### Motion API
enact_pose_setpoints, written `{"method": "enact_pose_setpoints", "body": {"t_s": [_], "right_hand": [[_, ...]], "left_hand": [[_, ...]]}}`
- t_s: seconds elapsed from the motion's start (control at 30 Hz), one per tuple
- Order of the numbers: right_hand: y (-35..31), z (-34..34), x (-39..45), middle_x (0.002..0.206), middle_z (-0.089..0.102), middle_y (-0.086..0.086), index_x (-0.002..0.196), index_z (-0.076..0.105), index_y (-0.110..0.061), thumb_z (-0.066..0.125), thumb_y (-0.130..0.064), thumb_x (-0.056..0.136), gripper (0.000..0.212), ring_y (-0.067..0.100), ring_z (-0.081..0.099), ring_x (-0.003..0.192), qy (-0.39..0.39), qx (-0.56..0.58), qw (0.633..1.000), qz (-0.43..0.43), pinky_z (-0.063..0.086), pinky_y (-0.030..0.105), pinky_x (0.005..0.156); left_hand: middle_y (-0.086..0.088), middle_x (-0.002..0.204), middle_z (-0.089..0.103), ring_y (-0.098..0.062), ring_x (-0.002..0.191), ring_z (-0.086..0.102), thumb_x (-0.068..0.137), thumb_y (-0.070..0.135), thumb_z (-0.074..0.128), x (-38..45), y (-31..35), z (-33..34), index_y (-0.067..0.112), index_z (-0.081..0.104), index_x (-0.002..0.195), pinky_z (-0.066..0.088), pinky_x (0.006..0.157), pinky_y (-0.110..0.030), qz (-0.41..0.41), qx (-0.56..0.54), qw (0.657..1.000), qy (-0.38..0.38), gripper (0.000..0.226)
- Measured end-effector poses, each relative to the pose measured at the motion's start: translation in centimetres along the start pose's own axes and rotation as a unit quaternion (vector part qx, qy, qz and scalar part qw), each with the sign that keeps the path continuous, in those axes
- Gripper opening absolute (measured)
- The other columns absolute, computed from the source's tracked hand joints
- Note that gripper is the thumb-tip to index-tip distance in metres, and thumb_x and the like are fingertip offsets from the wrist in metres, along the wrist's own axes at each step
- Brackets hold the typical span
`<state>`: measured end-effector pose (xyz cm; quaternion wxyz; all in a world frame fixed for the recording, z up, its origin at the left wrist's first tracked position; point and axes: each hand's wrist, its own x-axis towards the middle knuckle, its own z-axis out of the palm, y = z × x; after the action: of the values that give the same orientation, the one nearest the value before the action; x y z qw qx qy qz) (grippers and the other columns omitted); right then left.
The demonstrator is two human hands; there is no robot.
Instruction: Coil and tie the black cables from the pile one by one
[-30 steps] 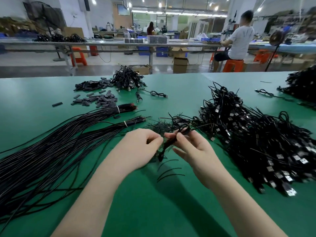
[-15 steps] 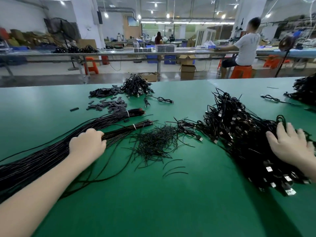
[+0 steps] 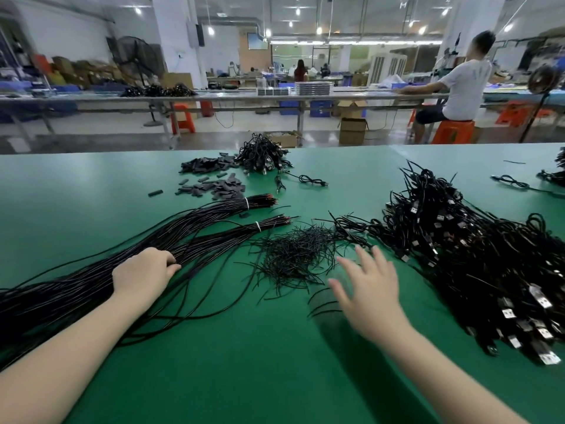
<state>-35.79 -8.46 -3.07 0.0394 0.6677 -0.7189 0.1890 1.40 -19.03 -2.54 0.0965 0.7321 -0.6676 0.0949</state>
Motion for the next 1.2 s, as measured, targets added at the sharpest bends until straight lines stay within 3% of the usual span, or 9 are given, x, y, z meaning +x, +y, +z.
{"method": "enact_pose_setpoints", "body": {"t_s": [0.27, 0.4, 0.5, 0.57, 0.7, 0.8, 0.87, 1.07, 1.2], "right_hand": [[-5.4, 4.3, -2.1, 0.143, 0.049, 0.004, 0.125, 0.062, -0.022, 0.051, -0.041, 0.096, 0.036, 0.028, 0.026, 0.143, 0.016, 0.112, 0.993, -0.028, 0.015, 0.041, 0.118], [-5.3, 4.1, -2.4, 0.121, 0.064, 0.005, 0.108, 0.071, -0.015, 0.066, -0.027, 0.090, 0.022, 0.033, 0.046, 0.130, 0.076, 0.131, 0.988, -0.016, 0.034, 0.046, 0.111], [-6.5, 3.0, -2.4, 0.121, 0.063, 0.004, 0.113, 0.068, -0.015, 0.070, -0.020, 0.086, 0.028, 0.031, 0.057, 0.116, 0.108, 0.160, 0.981, -0.034, 0.044, 0.044, 0.096], [-9.2, 1.7, -2.1, 0.140, 0.049, 0.002, 0.133, 0.054, -0.019, 0.068, -0.022, 0.088, 0.047, 0.025, 0.063, 0.100, 0.101, 0.213, 0.968, -0.081, 0.051, 0.039, 0.083], [-17.7, -2.2, -0.1, 0.158, -0.016, -0.022, 0.149, -0.006, -0.046, 0.067, -0.030, 0.088, 0.096, 0.024, 0.064, 0.081, 0.008, 0.303, 0.922, -0.239, 0.056, 0.042, 0.070], [-22.5, -5.7, 1.9, 0.155, 0.025, -0.001, 0.148, 0.032, -0.033, 0.062, -0.038, 0.091, 0.065, 0.025, 0.060, 0.108, -0.019, 0.239, 0.892, -0.383, 0.054, 0.043, 0.081], [-23.5, -8.2, 3.3, 0.118, 0.055, 0.003, 0.121, 0.063, -0.020, 0.054, -0.042, 0.095, 0.035, 0.021, 0.059, 0.103, -0.002, 0.150, 0.884, -0.442, 0.053, 0.042, 0.081], [-16.7, -17.5, 9.7, 0.077, 0.042, -0.017, 0.083, 0.055, -0.022, 0.047, -0.033, 0.099, 0.022, -0.005, 0.039, 0.066, 0.175, 0.173, 0.930, -0.274, 0.032, 0.003, 0.060], [-7.9, -21.3, 10.5, 0.063, 0.048, 0.002, 0.067, 0.050, -0.015, 0.040, -0.036, 0.101, 0.041, 0.017, 0.043, 0.056, 0.275, 0.144, 0.939, -0.145, 0.035, 0.024, 0.053]], "left_hand": [[0.004, 0.088, 0.066, -0.023, 0.072, 0.057, 0.098, 0.040, 0.048, 0.7, -1.0, 1.8, 0.028, 0.062, 0.105, 0.038, 0.056, -0.028, -0.098, -0.155, 0.980, 0.072, 0.020], [0.007, 0.071, 0.068, -0.018, 0.061, 0.060, 0.102, 0.038, 0.034, 0.5, -3.2, 0.2, 0.013, 0.046, 0.113, 0.038, 0.056, -0.031, -0.149, -0.403, 0.887, 0.167, 0.030], [0.011, 0.054, 0.060, -0.020, 0.055, 0.061, 0.099, 0.049, 0.029, -0.9, -5.2, -2.9, 0.032, 0.039, 0.108, 0.046, 0.063, -0.040, -0.087, -0.479, 0.825, 0.286, 0.022], [0.009, 0.060, 0.058, -0.019, 0.051, 0.057, 0.098, 0.057, 0.031, -2.6, -5.8, -4.6, 0.047, 0.038, 0.104, 0.047, 0.060, -0.040, 0.003, -0.465, 0.836, 0.290, 0.013], [0.012, 0.069, 0.061, -0.001, 0.061, 0.057, 0.097, 0.053, 0.037, -7.0, -5.0, -6.2, 0.057, 0.037, 0.108, 0.040, 0.054, -0.024, 0.146, -0.351, 0.891, 0.249, 0.012], [0.019, 0.082, 0.064, 0.011, 0.064, 0.053, 0.094, 0.046, 0.041, -9.0, -4.9, -7.1, 0.059, 0.040, 0.107, 0.036, 0.056, -0.014, 0.165, -0.362, 0.890, 0.225, 0.019], [0.014, 0.080, 0.063, 0.004, 0.056, 0.052, 0.093, 0.050, 0.042, -9.7, -5.3, -7.6, 0.055, 0.046, 0.102, 0.039, 0.054, -0.013, 0.168, -0.376, 0.890, 0.198, 0.011], [-0.001, 0.048, 0.046, -0.016, 0.037, 0.038, 0.096, 0.045, 0.040, -11.5, -8.3, -7.2, 0.026, 0.061, 0.080, 0.038, 0.044, -0.032, 0.136, -0.496, 0.841, -0.165, 0.032], [-0.001, 0.049, 0.044, -0.010, 0.038, 0.039, 0.086, 0.068, 0.052, -12.6, -10.7, -7.0, 0.018, 0.063, 0.080, 0.034, 0.041, -0.029, 0.110, -0.525, 0.819, -0.204, 0.052]]}}
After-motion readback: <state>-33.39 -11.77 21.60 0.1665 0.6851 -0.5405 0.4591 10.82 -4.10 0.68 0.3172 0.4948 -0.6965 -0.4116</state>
